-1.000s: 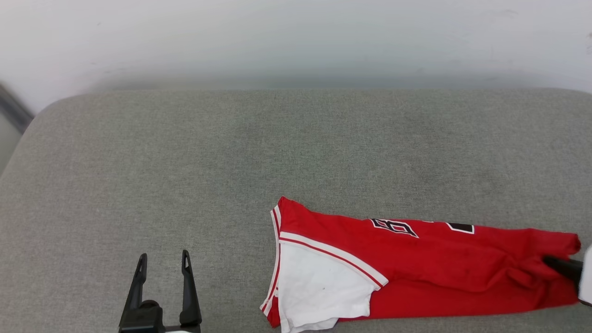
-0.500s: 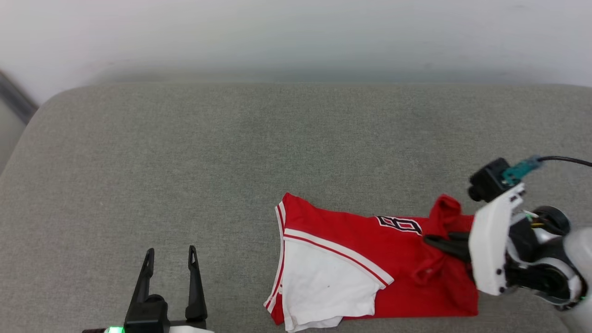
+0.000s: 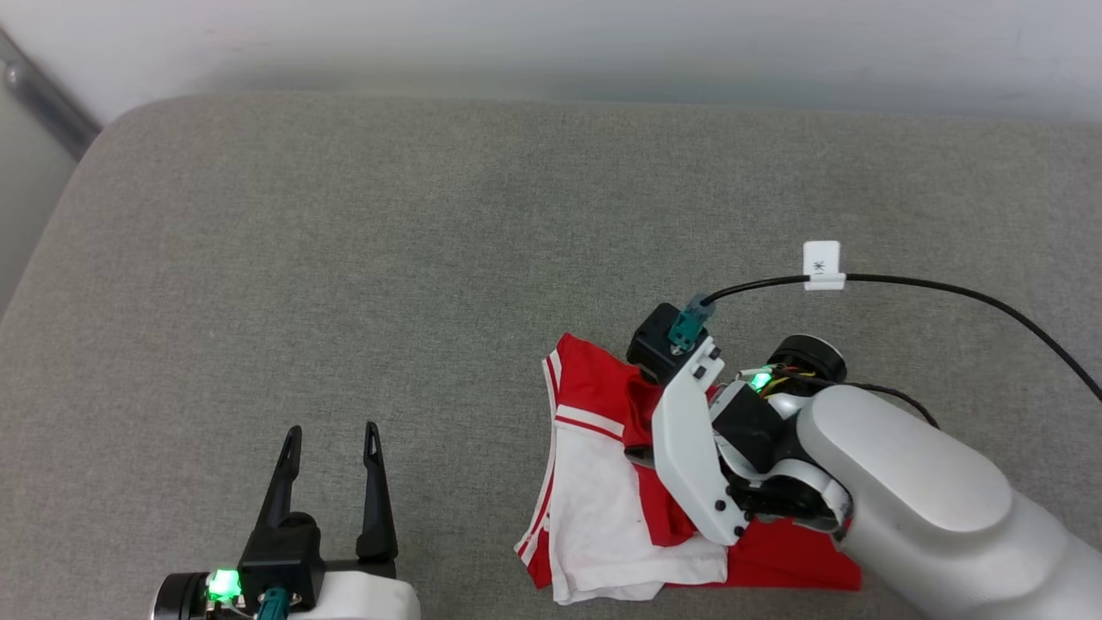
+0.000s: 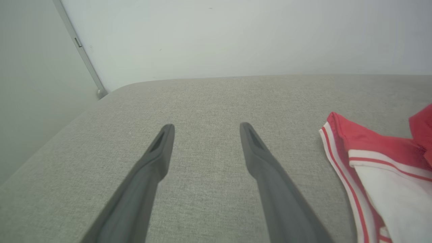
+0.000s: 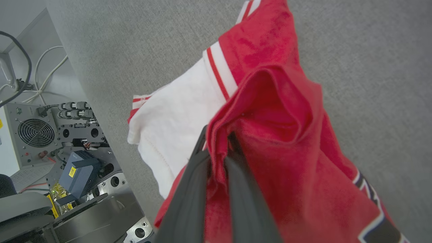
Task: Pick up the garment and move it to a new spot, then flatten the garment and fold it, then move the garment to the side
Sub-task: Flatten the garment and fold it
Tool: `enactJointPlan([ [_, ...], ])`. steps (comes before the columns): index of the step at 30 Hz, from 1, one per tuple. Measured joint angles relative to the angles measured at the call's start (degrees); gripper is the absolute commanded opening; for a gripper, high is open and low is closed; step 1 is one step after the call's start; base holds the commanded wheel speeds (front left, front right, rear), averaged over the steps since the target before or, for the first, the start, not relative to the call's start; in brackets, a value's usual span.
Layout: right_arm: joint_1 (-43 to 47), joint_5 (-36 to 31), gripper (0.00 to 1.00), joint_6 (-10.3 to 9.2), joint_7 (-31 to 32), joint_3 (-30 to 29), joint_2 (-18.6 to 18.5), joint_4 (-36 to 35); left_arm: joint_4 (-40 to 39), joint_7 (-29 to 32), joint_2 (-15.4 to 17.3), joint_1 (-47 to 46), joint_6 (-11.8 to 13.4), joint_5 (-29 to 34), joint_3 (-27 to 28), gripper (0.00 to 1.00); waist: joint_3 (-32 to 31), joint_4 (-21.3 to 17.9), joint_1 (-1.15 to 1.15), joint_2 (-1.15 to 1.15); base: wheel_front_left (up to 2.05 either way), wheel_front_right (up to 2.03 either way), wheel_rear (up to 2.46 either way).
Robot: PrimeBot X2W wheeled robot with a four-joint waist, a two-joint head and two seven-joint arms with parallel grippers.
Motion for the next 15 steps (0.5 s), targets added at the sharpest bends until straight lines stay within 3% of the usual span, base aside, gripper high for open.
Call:
enactJointPlan([
  [6,-3.5,-0.5,0.0,0.0,-3.3,6.1,4.4,8.6,0.7,0.0,-0.3,-1.7,-0.6,0.0,-0.3,1.0,1.7,0.9,0.0,0.0,0.0,0.0,0.0],
  [15,-5.6,1.0,0.0,0.01,-9.0,11.1,6.5,16.1,1.5,0.0,-0.5,-2.9,-1.0,0.0,-0.6,1.0,2.4,0.7,0.0,0.0,0.0,0.0,0.0],
])
